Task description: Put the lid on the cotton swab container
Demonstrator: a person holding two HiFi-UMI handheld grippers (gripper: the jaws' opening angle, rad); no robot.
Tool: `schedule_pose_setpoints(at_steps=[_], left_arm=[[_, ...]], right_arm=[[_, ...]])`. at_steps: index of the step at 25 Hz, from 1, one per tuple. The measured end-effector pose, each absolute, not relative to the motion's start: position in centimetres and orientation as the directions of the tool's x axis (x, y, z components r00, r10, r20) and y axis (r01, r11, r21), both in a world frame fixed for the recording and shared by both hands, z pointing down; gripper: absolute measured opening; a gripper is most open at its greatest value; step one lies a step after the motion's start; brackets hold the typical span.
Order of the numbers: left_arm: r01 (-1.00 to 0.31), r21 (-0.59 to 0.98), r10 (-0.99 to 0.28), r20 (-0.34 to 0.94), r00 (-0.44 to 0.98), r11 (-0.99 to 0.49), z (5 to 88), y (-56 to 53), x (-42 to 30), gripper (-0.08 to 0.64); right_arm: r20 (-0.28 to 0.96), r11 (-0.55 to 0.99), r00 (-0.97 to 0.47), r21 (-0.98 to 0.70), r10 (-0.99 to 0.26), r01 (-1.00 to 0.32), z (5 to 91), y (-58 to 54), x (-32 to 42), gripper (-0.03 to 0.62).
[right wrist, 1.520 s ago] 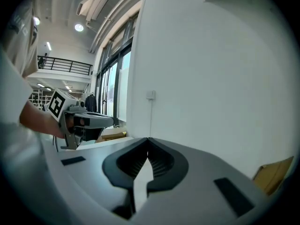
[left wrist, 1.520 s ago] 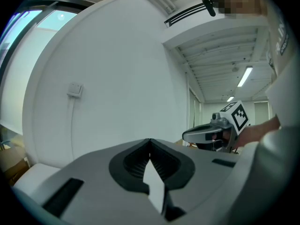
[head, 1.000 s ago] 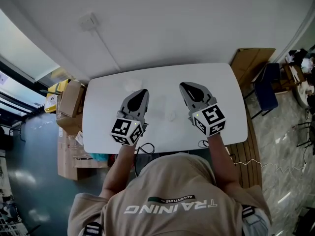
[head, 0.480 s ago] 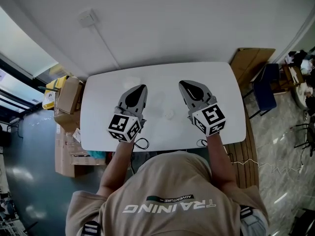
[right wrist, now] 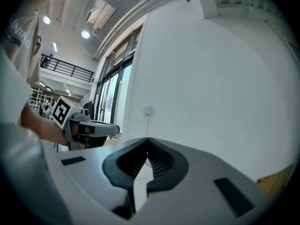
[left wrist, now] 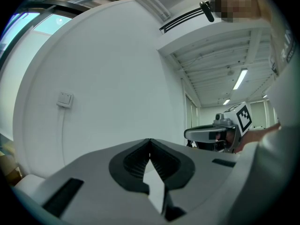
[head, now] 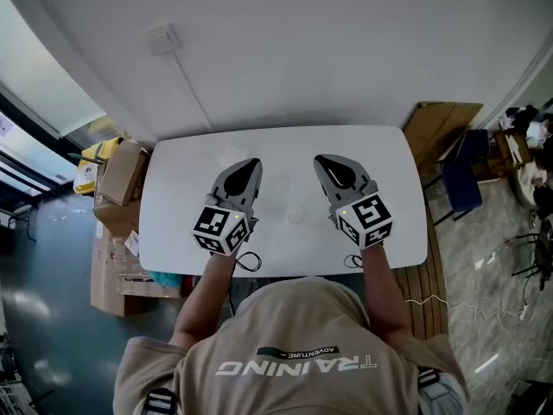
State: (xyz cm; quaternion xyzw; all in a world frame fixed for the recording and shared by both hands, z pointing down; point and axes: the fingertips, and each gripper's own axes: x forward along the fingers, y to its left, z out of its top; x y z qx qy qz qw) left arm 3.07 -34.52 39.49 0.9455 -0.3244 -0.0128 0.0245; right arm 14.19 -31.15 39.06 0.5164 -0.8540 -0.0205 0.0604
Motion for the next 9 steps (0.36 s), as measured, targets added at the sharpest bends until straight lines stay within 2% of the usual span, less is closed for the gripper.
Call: schedule_pose_setpoints(at_steps=[9], left_arm=[[-0.620, 0.055, -0.621, -0.002, 0.784, -0.783, 39.84, -34.27, 3.07, 0.014]], right_arm=[[0.093, 0.475, -0.467, 0.095, -0.879, -0.875, 39.31, -30.92, 14.38, 0.017]])
